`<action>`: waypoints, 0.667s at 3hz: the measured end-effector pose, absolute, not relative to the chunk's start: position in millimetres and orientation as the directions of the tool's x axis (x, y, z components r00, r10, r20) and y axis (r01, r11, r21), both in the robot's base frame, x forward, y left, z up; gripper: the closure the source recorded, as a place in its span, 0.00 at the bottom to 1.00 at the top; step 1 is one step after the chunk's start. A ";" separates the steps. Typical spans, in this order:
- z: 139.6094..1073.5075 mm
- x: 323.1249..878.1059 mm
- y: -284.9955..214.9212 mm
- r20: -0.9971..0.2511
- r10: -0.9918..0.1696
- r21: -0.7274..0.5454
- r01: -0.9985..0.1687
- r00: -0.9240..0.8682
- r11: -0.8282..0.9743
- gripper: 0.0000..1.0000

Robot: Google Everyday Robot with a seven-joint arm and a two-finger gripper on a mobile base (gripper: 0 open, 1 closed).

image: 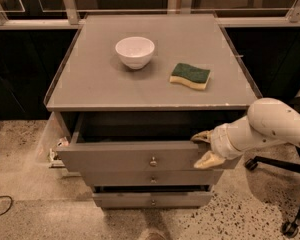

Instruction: Open top drawer

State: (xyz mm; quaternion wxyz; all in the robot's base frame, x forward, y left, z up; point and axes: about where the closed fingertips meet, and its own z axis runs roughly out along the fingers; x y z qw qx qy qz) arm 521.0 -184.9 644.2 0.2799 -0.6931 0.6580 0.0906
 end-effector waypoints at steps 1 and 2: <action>632.3 506.6 -193.3 -0.519 -0.851 -0.234 -0.971 0.085 0.045 0.24; 635.1 506.8 -192.5 -0.519 -0.851 -0.234 -0.971 0.085 0.045 0.47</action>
Offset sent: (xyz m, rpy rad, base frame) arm -0.0918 -0.0675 -0.0438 0.0931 0.1289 -0.1120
